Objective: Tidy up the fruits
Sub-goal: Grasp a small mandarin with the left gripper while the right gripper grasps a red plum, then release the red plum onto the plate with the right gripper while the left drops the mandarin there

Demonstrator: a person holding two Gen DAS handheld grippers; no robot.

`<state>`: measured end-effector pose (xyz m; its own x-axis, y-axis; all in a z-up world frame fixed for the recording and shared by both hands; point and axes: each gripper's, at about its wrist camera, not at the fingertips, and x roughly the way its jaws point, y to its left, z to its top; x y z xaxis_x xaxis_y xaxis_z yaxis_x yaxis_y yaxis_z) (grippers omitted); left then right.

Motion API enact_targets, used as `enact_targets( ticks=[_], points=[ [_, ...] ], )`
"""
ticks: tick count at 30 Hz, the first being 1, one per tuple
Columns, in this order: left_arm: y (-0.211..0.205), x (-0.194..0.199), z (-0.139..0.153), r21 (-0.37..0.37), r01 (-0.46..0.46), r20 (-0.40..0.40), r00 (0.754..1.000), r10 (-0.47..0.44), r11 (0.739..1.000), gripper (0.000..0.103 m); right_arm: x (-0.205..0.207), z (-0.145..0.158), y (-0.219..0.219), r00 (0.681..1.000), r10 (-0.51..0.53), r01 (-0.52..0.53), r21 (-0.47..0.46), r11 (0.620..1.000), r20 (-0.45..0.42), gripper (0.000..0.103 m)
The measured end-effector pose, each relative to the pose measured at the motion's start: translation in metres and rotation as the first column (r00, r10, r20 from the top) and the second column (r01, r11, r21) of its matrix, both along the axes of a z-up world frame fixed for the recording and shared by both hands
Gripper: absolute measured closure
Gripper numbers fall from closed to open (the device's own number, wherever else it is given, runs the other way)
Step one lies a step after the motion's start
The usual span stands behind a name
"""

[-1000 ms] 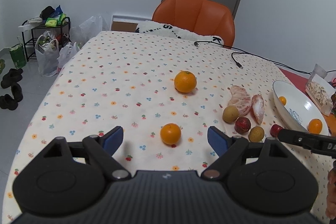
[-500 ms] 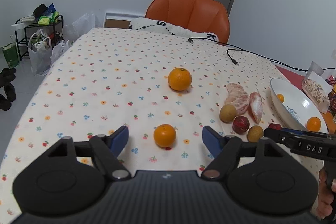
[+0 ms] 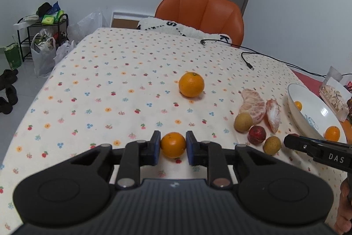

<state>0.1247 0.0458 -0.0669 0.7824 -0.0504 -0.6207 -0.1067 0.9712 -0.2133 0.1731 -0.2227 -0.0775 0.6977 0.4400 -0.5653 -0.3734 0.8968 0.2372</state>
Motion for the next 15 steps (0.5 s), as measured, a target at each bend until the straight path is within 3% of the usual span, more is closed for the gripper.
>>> enact_targets(
  ticks=[15],
  points=[
    [-0.029, -0.005, 0.025, 0.006, 0.058, 0.063, 0.996, -0.058, 0.998, 0.081, -0.016, 0.019, -0.022, 0.999, -0.004, 0.001, 0.052, 0.999, 0.048, 0.081]
  ],
)
